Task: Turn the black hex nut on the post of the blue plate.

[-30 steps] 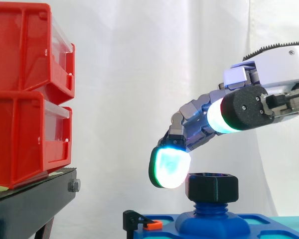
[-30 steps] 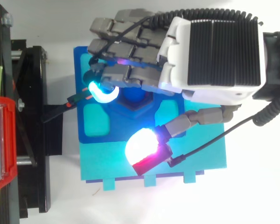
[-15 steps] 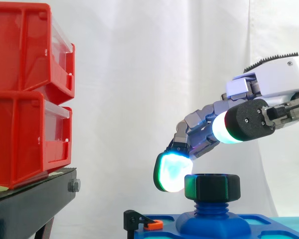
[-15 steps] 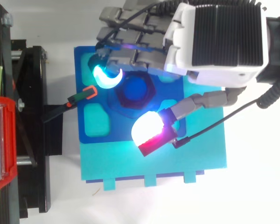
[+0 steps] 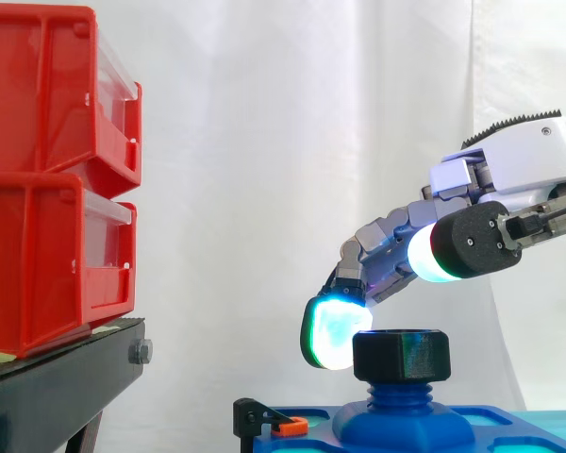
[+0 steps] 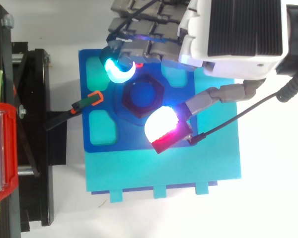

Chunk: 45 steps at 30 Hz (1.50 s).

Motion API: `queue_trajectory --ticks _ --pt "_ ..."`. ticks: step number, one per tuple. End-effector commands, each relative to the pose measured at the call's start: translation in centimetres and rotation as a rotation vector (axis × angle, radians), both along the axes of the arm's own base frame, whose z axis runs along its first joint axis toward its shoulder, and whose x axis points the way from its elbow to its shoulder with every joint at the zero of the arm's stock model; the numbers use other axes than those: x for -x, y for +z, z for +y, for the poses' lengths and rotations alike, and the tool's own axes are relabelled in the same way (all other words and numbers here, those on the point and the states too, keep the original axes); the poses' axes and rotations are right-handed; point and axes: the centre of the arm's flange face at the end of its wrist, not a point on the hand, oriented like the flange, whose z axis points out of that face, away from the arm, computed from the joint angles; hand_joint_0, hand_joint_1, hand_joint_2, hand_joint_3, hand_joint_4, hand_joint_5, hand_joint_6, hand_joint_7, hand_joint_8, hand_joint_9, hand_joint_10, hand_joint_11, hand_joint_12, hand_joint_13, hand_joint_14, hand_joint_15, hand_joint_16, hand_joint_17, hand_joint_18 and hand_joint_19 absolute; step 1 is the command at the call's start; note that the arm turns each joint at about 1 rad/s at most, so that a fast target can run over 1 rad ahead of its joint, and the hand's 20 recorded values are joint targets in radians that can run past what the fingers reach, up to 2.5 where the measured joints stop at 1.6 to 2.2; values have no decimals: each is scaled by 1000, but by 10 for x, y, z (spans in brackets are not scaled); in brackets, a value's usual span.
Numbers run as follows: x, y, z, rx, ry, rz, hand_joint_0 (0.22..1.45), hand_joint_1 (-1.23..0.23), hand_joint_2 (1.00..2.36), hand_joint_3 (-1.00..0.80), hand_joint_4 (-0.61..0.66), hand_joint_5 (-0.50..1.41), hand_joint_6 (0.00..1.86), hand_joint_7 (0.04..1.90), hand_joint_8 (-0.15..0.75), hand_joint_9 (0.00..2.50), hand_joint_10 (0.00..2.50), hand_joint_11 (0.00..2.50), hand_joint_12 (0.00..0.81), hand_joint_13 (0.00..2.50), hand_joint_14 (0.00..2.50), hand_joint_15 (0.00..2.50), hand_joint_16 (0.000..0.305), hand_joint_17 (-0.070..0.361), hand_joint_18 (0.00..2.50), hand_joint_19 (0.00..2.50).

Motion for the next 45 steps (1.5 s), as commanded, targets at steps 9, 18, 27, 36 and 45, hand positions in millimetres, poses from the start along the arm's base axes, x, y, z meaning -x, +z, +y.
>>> queue_trajectory --ticks 9,18,27,36,45 --pt "0 3 0 2 2 -5 419 -180 1000 -500 256 -167 504 930 232 309 0 31 362 224 0 42 52 116 170 189" --pt "4 13 -4 1 8 -18 417 -181 1000 -500 256 -169 504 922 230 306 0 37 363 224 2 45 52 117 172 194" --pt "5 15 -7 11 19 -19 415 -183 1000 -500 251 -176 503 882 232 313 0 32 363 227 0 42 52 118 175 194" --pt "1 17 -3 7 31 -48 415 -182 1000 -500 247 -178 503 863 229 318 0 34 363 230 0 47 53 118 173 194" --pt "-3 21 0 4 51 -83 416 -182 1000 -500 247 -177 503 859 227 322 0 49 363 231 0 43 53 118 175 194"
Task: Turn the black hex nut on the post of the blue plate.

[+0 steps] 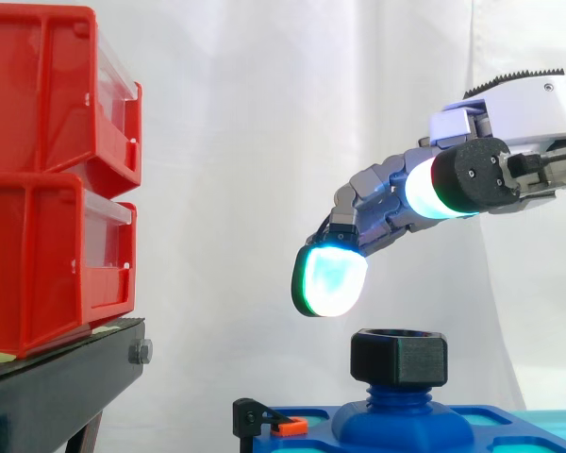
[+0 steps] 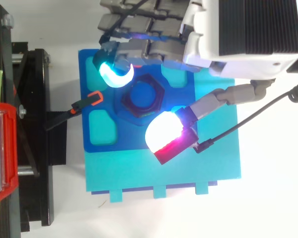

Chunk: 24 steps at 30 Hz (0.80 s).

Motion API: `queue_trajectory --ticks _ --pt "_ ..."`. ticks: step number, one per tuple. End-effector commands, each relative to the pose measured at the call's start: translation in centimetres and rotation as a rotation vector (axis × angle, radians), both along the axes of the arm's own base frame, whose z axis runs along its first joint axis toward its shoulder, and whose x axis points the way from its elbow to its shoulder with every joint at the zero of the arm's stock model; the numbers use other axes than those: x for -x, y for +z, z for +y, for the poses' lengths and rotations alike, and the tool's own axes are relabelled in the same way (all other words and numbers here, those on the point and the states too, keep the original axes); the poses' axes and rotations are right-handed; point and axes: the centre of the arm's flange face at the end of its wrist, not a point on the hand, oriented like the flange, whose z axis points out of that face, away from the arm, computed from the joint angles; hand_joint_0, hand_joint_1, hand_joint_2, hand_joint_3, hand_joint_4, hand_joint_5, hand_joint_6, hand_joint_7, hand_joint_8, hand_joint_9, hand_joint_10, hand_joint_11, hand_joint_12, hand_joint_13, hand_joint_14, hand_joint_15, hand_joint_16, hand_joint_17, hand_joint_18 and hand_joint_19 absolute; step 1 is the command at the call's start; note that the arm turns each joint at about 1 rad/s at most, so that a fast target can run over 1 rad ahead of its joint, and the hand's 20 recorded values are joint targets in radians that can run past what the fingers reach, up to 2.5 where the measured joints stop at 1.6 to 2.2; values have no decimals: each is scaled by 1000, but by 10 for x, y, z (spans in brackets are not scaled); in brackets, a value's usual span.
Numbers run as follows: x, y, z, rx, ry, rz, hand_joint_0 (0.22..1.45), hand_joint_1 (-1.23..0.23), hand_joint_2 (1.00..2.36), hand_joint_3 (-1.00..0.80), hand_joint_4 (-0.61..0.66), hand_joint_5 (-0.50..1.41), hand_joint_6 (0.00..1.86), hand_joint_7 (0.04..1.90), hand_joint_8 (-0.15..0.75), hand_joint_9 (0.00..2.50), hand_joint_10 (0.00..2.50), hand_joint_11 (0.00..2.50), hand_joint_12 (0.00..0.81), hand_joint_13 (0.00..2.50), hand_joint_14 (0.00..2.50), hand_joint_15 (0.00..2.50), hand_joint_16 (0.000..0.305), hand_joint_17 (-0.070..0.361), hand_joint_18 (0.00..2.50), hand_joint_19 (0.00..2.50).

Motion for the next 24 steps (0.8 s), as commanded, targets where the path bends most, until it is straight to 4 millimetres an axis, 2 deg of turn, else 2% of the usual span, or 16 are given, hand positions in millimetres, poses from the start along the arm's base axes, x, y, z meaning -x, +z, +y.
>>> queue_trajectory --ticks 1,14,24 --pt "-1 0 0 0 3 -3 415 -182 1000 -500 247 -177 503 859 227 323 0 42 363 231 2 46 53 118 176 194" --pt "-3 -2 13 0 20 0 416 -180 1000 -500 253 -175 503 861 224 326 2 51 362 235 0 52 52 118 174 201" --pt "-4 -9 15 -1 24 11 418 -176 1000 -500 252 -174 503 865 224 336 0 54 360 236 0 53 52 117 176 200"
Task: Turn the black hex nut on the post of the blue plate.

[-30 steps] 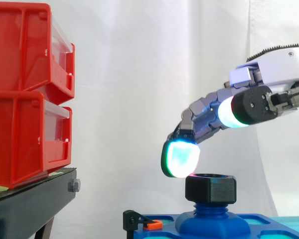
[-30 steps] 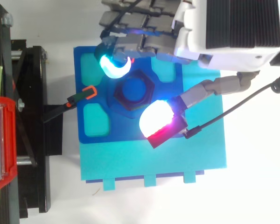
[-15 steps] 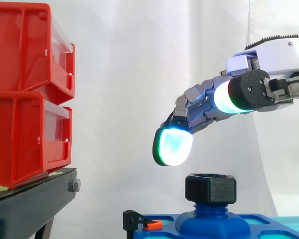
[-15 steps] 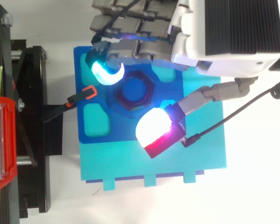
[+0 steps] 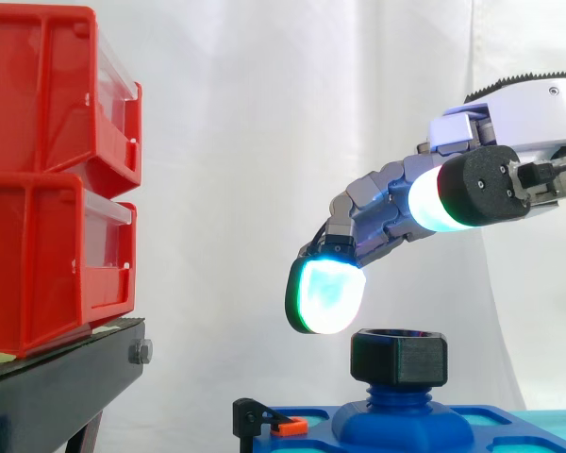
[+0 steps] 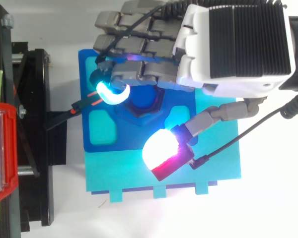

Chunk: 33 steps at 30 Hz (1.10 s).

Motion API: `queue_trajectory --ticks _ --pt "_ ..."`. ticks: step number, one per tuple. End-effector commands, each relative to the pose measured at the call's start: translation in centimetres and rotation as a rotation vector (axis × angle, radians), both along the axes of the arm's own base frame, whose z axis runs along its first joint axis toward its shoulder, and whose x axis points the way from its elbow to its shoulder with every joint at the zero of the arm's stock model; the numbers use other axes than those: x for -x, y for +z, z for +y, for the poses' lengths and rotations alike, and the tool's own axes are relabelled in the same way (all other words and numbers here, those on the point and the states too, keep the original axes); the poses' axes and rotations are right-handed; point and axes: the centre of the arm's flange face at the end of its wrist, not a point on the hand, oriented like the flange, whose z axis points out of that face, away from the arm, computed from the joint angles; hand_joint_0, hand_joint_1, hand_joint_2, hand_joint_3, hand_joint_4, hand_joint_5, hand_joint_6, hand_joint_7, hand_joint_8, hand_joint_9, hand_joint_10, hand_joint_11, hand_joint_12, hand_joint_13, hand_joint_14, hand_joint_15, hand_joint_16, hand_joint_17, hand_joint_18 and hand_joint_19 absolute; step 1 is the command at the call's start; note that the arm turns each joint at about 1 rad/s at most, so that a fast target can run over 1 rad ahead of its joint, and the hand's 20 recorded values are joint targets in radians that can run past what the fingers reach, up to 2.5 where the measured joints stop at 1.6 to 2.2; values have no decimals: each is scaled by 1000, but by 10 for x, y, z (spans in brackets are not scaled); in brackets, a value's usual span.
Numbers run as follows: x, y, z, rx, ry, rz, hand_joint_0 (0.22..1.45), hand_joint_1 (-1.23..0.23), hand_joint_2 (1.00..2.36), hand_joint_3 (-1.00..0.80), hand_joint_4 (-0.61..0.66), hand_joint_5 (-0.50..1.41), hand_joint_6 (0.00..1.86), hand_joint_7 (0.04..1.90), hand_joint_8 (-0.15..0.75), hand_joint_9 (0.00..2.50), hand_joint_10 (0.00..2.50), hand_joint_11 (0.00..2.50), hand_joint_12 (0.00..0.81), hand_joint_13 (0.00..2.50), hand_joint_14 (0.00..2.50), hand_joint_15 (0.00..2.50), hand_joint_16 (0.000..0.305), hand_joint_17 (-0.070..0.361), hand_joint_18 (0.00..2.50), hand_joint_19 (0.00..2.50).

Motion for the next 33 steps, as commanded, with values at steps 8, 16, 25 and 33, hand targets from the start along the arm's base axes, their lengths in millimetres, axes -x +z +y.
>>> queue_trajectory --ticks 8,16,25,33 --pt "0 -1 -1 0 -1 4 420 -174 1000 -500 256 -172 503 871 226 338 0 56 359 238 2 50 52 116 175 200" --pt "3 -1 -11 0 -10 12 421 -173 1000 -500 258 -171 503 884 227 342 1 57 359 241 0 48 51 116 182 200" --pt "6 -2 -25 -1 -11 20 421 -172 1000 -500 262 -169 503 884 227 342 0 70 358 241 2 51 51 116 182 200" --pt "9 -3 -32 -1 -16 33 422 -173 1000 -500 262 -168 503 889 228 347 0 68 358 244 2 53 51 116 184 201"
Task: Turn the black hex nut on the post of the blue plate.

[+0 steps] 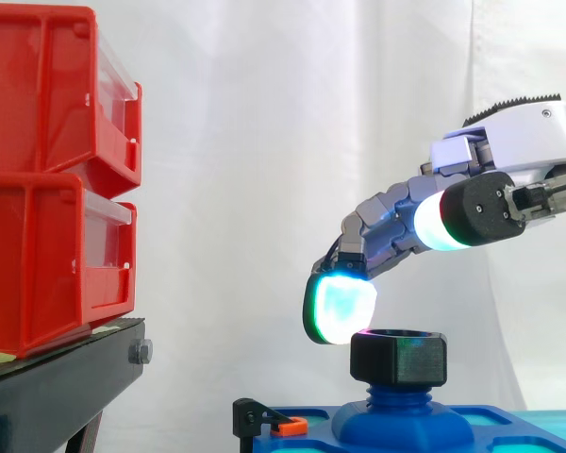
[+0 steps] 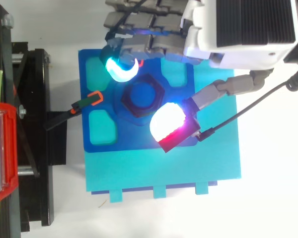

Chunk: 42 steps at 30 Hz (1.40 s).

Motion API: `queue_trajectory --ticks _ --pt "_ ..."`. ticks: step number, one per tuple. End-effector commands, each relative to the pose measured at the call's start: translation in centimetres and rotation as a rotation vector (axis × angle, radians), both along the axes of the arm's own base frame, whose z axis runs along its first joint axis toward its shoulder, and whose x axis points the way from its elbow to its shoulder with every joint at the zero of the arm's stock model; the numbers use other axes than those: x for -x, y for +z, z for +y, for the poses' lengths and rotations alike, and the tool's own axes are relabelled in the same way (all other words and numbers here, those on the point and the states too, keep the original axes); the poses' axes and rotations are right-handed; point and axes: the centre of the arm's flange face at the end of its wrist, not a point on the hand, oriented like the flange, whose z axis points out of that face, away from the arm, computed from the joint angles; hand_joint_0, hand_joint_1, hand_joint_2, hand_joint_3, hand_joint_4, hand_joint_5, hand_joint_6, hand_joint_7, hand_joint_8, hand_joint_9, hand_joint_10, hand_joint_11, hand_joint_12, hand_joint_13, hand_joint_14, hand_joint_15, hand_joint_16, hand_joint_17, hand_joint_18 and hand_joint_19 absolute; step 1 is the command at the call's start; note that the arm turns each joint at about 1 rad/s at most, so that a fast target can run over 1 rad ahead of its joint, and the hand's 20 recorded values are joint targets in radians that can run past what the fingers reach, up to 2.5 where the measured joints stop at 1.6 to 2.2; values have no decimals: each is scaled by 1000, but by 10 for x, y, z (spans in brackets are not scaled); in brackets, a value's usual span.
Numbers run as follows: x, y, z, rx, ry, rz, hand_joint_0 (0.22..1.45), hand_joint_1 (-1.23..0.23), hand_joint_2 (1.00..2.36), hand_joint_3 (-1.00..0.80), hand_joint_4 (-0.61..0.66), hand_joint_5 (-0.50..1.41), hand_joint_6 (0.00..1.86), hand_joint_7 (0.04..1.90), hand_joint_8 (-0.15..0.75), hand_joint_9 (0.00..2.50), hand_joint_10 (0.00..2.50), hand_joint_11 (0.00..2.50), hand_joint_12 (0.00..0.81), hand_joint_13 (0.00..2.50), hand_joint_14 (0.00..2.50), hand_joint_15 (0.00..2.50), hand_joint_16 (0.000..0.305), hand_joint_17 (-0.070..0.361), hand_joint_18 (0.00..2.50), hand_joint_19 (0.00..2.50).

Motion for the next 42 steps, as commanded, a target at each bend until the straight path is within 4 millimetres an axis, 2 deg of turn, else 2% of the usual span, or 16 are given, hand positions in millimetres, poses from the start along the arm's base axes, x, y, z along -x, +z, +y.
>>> queue_trajectory --ticks 1,19,28,34,42 --pt "2 0 -3 0 -4 7 421 -173 1000 -500 263 -168 503 890 227 346 2 66 358 245 0 57 51 116 184 201" --pt "8 -4 -4 23 -2 60 425 -177 1000 -500 264 -167 503 894 225 346 0 68 355 246 0 51 51 115 183 206" --pt "8 0 -3 24 1 50 424 -182 1000 -500 258 -172 504 890 224 348 2 72 356 246 0 54 51 115 184 201" --pt "3 12 -3 35 4 28 424 -184 1000 -500 258 -172 504 891 224 349 0 69 357 247 1 54 51 115 185 201" --pt "2 12 1 33 22 23 423 -184 1000 -500 258 -171 503 888 223 348 2 71 356 247 0 57 51 116 184 201"
